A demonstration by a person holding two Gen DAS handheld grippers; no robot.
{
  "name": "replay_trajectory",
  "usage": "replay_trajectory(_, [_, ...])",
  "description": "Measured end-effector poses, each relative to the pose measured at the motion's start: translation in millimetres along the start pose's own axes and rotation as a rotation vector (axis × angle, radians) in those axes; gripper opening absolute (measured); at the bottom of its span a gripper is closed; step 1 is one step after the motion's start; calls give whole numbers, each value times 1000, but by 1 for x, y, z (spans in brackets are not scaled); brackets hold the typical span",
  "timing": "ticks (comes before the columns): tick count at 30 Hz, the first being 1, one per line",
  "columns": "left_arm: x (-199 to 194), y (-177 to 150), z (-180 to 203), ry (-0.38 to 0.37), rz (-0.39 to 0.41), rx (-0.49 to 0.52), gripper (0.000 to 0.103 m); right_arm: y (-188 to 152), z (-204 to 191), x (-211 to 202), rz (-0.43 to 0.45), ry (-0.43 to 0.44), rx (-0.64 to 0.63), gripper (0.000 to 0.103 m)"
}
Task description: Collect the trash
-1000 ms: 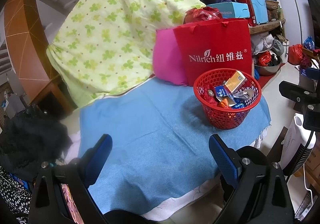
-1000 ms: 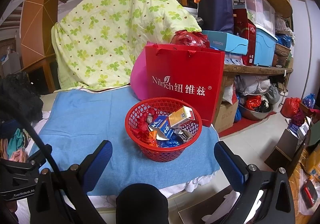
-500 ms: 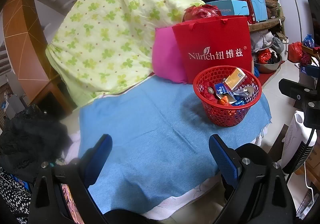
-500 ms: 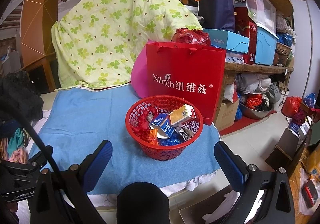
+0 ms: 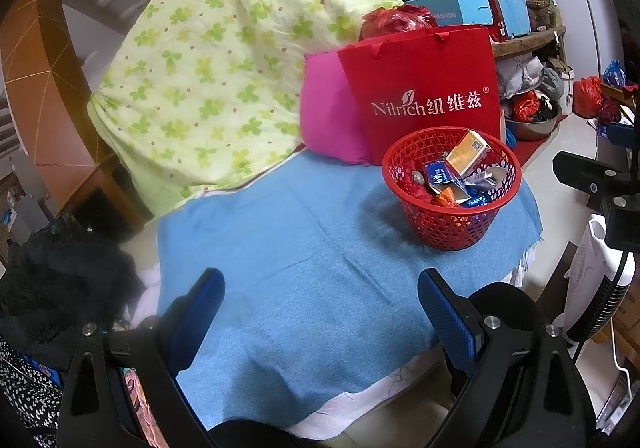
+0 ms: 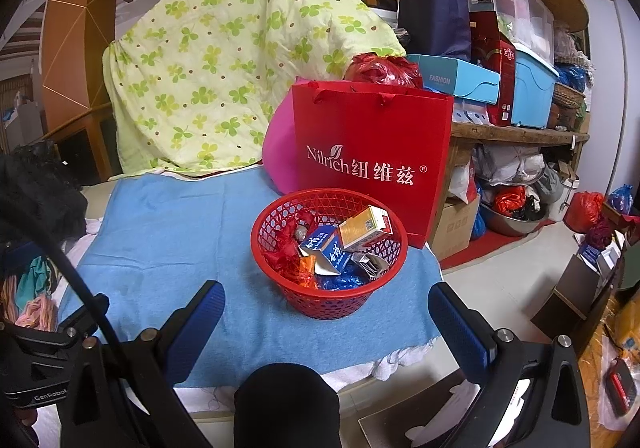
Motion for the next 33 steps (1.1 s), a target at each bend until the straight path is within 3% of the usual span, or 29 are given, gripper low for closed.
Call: replay_trajectory(33, [6,-8,3,-10,-21,17,97,-3,7,7,-28,2,8,103])
Point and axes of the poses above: each gripper's, at about its wrist camera, not at the fingertips, and x roughly the way its jaws point, z to its right, y to its top, the point moved 4 cm from there along x, roughly the way its jaws point, and after that the axes turned 5 degrees about y, right-handed, at the moved point
